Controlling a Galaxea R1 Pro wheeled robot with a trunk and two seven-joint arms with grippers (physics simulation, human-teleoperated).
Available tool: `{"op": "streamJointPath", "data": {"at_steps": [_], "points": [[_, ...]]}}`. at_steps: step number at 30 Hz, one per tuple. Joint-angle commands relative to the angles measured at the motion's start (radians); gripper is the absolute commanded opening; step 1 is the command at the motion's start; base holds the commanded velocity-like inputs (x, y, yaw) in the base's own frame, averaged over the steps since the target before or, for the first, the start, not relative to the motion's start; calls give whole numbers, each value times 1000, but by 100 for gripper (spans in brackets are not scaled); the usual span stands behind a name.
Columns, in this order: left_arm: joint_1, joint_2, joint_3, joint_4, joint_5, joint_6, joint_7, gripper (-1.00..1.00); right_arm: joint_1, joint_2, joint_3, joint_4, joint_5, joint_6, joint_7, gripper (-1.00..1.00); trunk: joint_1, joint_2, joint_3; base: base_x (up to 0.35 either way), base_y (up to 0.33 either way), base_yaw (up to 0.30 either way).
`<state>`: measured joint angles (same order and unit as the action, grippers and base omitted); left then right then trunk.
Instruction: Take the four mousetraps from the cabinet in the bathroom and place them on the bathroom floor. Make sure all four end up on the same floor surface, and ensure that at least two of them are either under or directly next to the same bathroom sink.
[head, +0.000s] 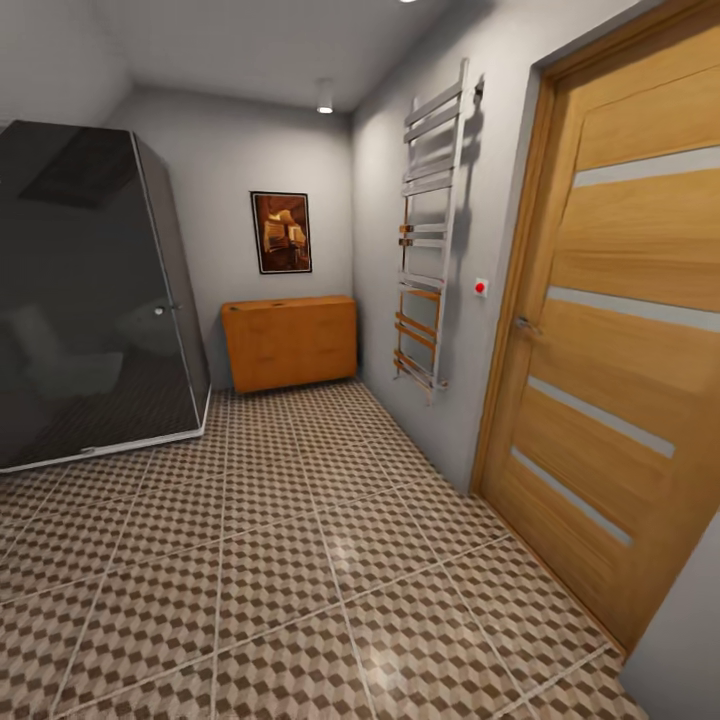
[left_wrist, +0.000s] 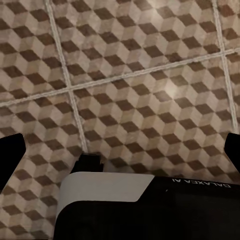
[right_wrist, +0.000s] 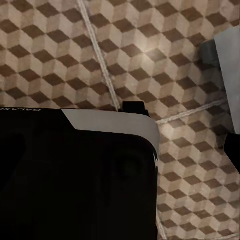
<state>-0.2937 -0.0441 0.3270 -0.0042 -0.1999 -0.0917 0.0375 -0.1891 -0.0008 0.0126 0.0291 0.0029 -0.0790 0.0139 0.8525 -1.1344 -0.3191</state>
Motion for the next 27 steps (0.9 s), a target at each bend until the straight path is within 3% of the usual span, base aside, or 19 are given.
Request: {"op": "streamJointPath", "data": {"at_steps": [1,27], "points": [[-1,0,7,1,-10,-3,4,100,-1,0,1,3,0,-6,1,100,0,-1,-1,0,0,278],[-1,0,7,1,-10,-3,4,100,-1,-1,1,3,0,-6,1,100,0,-1,-1,0,0,278]]}}
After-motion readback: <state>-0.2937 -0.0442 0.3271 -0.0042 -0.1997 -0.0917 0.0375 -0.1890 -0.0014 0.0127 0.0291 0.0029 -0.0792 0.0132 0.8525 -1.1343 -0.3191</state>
